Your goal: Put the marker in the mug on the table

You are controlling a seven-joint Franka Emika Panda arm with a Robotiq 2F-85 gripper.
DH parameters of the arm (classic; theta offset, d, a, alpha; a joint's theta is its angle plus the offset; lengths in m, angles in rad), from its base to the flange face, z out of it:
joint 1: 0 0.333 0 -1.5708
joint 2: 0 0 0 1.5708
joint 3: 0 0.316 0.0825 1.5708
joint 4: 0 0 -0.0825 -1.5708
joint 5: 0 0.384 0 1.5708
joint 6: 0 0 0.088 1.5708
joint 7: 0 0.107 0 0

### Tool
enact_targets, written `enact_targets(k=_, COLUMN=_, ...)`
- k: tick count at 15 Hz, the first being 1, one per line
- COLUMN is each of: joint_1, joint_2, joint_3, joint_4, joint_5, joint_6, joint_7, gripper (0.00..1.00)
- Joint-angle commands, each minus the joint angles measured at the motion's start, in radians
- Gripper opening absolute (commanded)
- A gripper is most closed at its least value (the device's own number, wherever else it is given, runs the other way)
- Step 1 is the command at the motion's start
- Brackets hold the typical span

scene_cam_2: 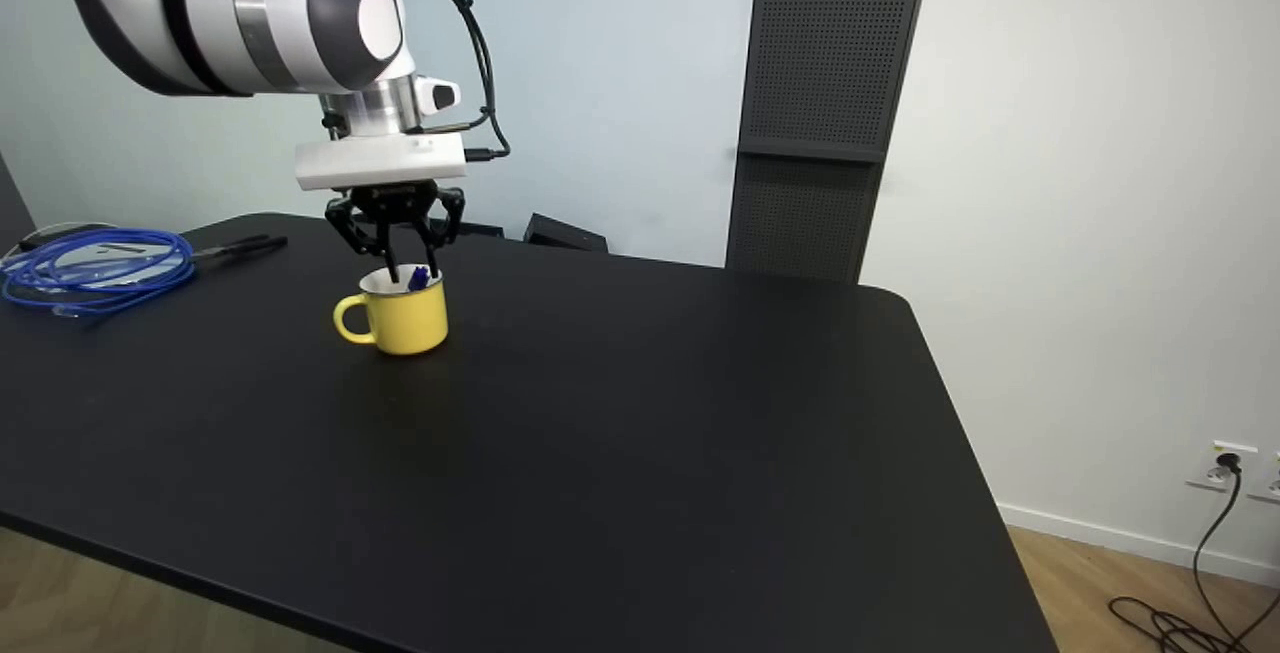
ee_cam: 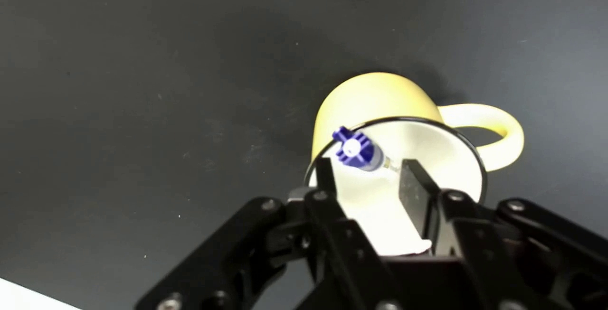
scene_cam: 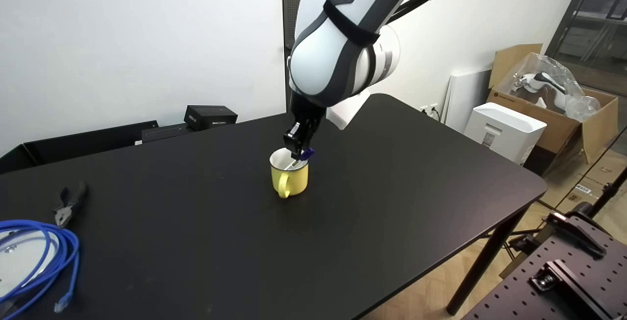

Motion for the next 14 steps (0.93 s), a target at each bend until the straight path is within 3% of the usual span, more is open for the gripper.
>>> enact_targets(k=1, joint_1=-0.033, joint_2=-0.002, joint_3=0.038, joint_4=0.028, joint_5=0.014, joint_6=-0.034, joint_7=0.0, gripper=0.11)
enact_targets(k=3, joint_1=-0.048, joint_2=-0.004, joint_3=0.054, joint_4=0.032, joint_5=0.029, joint_6=-0.052, joint_7=-0.009, gripper=0.0)
enact_targets(k=9, joint_1=-0.079, joint_2=-0.014, joint_3=0.069, joint_4=0.032, joint_5=0.064, joint_6=-0.102, joint_7=-0.029, gripper=0.0)
enact_targets(k=10, joint_1=-0.083, joint_2=-0.018, joint_3=0.071, joint_4=0.032, joint_5=0.069, joint_6=-0.11, joint_7=-0.031, gripper=0.26)
enact_targets(k=12, joint_1=-0.087, joint_2=-0.025, joint_3=0.073, joint_4=0.031, joint_5=0.076, joint_6=-0.12, joint_7=-0.038, gripper=0.31)
enact_targets(k=14, joint_1=-0.09, joint_2=-0.034, joint_3=0.076, joint_4=0.028, joint_5=0.079, joint_6=-0.132, joint_7=-0.045, gripper=0.45)
